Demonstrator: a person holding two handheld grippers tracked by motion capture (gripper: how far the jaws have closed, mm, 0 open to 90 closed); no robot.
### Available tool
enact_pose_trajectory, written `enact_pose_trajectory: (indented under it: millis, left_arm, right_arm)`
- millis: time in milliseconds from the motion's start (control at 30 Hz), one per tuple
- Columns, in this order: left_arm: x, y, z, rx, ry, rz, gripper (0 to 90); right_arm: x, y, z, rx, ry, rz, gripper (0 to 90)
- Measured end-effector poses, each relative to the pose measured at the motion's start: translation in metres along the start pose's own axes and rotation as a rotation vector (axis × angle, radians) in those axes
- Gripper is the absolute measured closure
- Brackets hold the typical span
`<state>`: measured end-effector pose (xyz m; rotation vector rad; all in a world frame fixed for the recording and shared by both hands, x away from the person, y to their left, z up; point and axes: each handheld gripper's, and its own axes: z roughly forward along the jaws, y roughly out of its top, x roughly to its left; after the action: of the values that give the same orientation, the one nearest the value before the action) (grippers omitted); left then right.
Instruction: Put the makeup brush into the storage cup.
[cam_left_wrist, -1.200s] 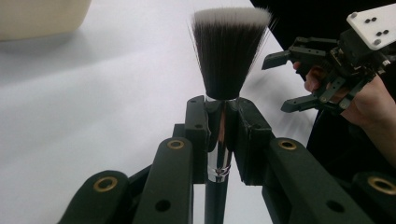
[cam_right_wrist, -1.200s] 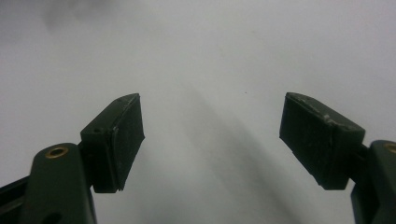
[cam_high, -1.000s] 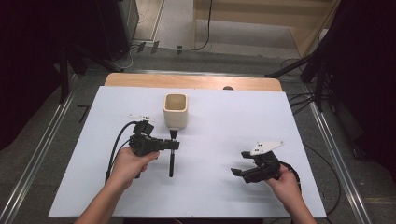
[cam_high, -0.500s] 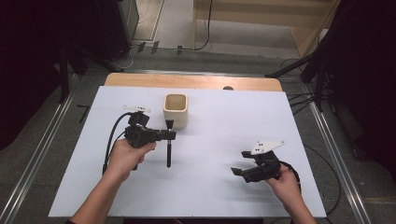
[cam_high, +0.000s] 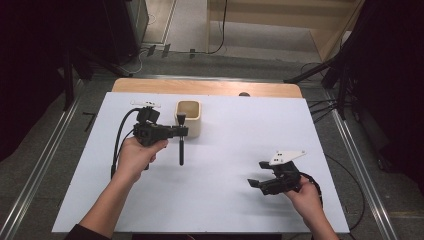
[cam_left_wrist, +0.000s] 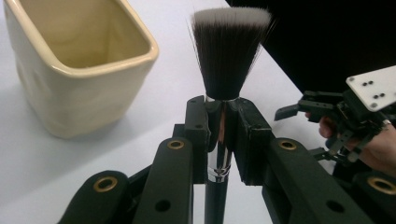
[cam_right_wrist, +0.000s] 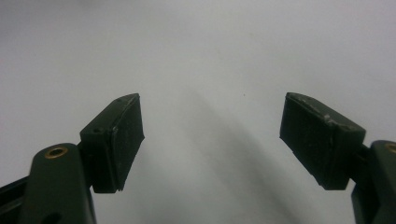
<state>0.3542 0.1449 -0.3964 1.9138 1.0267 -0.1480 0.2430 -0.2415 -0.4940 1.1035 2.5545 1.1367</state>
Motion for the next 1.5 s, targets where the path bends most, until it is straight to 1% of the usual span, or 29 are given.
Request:
enact_pose_trajectory:
  millis: [133,167,333,433,567,667,867,1067,1333,1500]
  left_arm:
    - [0.002,0.006,-0.001,-0.018,0.012,0.003,78.2]
    - [0.003,0.008,-0.002,-0.029,0.009,-0.004,78.2]
    - [0.002,0.015,-0.002,-0.036,0.017,0.007,78.1]
    - [0.002,0.019,-0.001,-0.046,0.019,0.009,78.2]
    - [0.001,0.023,0.001,-0.043,0.041,0.032,78.1]
    - [0.002,0.028,0.001,-0.054,0.041,0.028,78.1]
    - [0.003,0.039,-0.001,-0.066,0.049,0.038,78.1]
    - [0.005,0.048,-0.001,-0.077,0.052,0.039,78.2]
    - [0.006,0.058,-0.002,-0.091,0.054,0.035,78.2]
    - [0.006,0.062,-0.003,-0.115,0.050,0.024,78.2]
  right_arm:
    - [0.001,0.001,0.000,0.003,0.003,-0.001,22.8]
    - [0.001,0.001,0.000,0.002,0.003,0.000,22.8]
    - [0.000,0.000,0.000,-0.003,0.002,0.010,22.9]
    - [0.000,0.000,0.000,-0.001,0.003,0.005,22.8]
    - [0.000,0.000,0.001,0.000,0.001,0.004,22.8]
    - [0.000,0.000,0.000,-0.004,-0.003,0.004,22.8]
    - [0.000,0.000,0.001,-0.001,0.001,0.006,22.8]
    - [0.001,0.002,0.003,0.003,0.006,0.003,22.8]
    - [0.001,0.002,0.003,0.001,0.003,-0.001,22.8]
    - [0.001,0.001,0.003,0.006,0.001,-0.004,22.8]
